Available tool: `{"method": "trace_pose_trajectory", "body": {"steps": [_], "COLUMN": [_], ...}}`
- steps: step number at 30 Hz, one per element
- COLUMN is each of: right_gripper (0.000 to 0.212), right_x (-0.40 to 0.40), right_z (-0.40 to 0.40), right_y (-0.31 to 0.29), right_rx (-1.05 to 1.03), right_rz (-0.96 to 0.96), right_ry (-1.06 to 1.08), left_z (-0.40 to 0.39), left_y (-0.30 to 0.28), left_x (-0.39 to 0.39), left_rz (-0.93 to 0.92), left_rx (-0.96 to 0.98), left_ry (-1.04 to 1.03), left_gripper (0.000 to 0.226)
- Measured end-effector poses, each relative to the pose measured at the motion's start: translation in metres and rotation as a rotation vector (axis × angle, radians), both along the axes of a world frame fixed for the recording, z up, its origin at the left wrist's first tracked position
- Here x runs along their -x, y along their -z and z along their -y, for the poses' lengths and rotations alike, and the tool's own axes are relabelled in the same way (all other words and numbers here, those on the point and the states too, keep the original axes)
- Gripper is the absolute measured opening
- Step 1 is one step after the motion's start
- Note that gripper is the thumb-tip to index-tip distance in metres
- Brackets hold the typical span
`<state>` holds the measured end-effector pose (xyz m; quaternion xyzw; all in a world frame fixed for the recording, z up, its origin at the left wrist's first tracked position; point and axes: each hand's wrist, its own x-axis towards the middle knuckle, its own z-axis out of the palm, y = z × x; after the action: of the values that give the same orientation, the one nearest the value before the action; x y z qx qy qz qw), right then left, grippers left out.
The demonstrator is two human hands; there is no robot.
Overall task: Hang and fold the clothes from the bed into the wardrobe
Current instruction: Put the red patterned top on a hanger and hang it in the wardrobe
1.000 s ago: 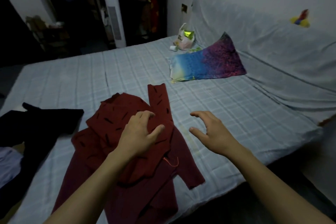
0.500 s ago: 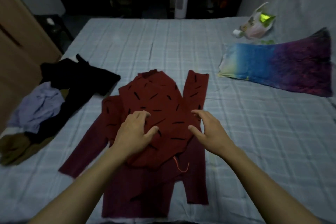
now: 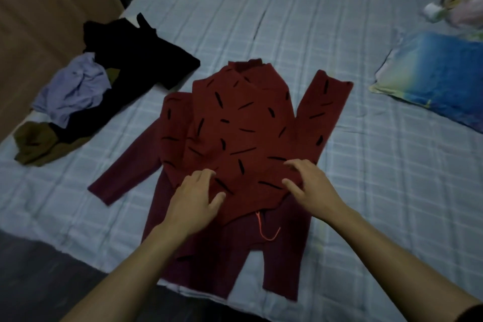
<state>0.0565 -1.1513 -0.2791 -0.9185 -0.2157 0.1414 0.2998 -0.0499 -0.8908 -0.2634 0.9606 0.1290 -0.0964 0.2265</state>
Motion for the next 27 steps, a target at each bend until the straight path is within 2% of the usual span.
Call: {"method": "trace_pose_trajectory", "body": {"steps": [4,7,15,21,27], "right_gripper": [0.037,0.038,0.057,0.058,0.036], "right_x": [-0.002,-0.003,0.001,0.007,-0.002], "right_z": [-0.004,-0.009,-0.014,-0.018,-0.023], "right_y": [0.056,0.097,0.183,0.206,0.207], "right_rx": [0.079,0.111,0.344,0.302,0.442], "right_rz": [-0.04,-0.048,-0.076,0.03,0.185], "right_ry": [-0.038,-0.048,-0.184,-0.118,-0.182], "left_z": [-0.008,-0.013,-0.021,-0.023,-0.034], "left_y": [0.052,0.092,0.193,0.214,0.216], "left_x": [0.002,-0.002,-0.002,-0.003,-0.003], "left_rz": [-0.027,-0.037,-0.142,-0.067,-0.068], "left_rx": [0.017,-0.045,-0.146,-0.113,-0.075], "left_ry": [0.063,0.084,0.367,0.337,0.398], "left_gripper": [0.045,0.044,0.058,0.06,0.065]}}
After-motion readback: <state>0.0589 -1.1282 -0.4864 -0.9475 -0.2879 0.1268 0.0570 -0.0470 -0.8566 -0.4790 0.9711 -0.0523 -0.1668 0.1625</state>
